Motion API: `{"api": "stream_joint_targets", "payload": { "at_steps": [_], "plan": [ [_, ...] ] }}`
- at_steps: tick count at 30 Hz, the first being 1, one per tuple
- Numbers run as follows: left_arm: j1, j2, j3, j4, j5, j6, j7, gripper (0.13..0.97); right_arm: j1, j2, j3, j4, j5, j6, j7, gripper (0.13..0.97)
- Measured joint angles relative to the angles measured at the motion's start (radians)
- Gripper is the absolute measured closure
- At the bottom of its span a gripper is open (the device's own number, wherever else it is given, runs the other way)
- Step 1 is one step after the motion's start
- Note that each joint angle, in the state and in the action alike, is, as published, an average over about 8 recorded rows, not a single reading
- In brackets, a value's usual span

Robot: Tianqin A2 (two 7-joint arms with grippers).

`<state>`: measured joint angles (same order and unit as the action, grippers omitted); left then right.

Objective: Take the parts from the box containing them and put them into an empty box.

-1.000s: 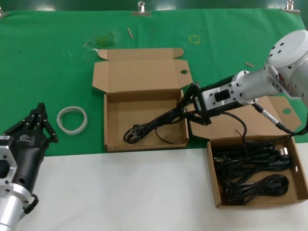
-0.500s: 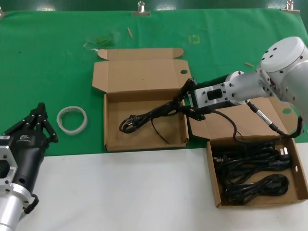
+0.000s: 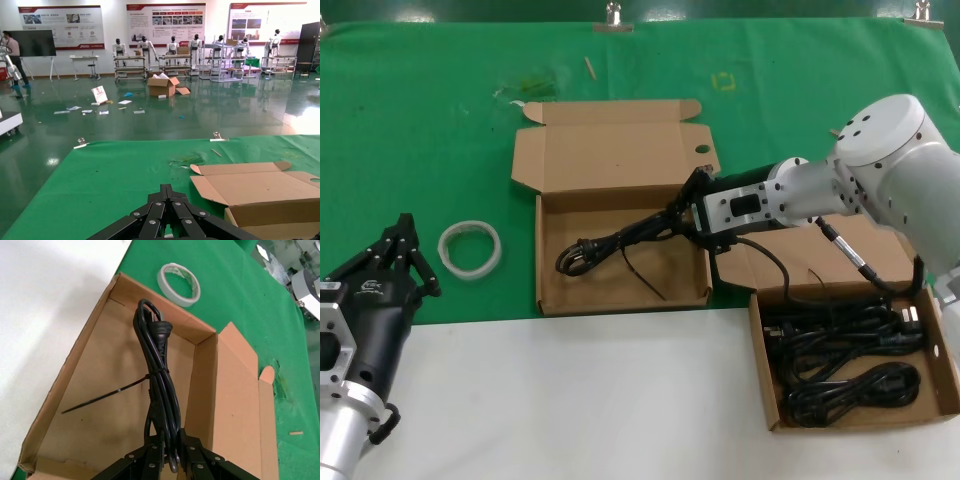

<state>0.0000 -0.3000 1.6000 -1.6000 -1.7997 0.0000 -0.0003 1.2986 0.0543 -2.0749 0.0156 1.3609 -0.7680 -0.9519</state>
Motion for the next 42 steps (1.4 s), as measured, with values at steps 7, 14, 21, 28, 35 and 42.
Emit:
{"api": "stream_joint_targets", "payload": {
  "at_steps": [7,14,21,28,35,42],
  "plan": [
    [0.0,0.0,0.0,0.0,0.0,0.0,0.0,0.957,-0.01,-0.006,-0.004,-0.002,-0.01,0.019,-0.004,0.913],
    [0.0,0.0,0.0,0.0,0.0,0.0,0.0,0.957,-0.013,-0.006,-0.008,-0.003,-0.017,0.027,-0.004,0.913],
    [0.0,0.0,0.0,0.0,0.0,0.0,0.0,0.957,-0.014,-0.007,-0.006,-0.003,-0.019,0.028,-0.008,0.913],
    [0.0,0.0,0.0,0.0,0.0,0.0,0.0,0.957,-0.017,-0.007,-0.001,-0.002,-0.017,0.024,-0.015,0.869],
    [0.0,0.0,0.0,0.0,0.0,0.0,0.0,0.957,-0.015,-0.005,0.008,-0.001,-0.01,0.014,-0.025,0.793],
    [0.0,0.0,0.0,0.0,0.0,0.0,0.0,0.957,-0.012,0.007,0.022,0.005,0.003,-0.022,-0.049,0.732]
  ]
}}
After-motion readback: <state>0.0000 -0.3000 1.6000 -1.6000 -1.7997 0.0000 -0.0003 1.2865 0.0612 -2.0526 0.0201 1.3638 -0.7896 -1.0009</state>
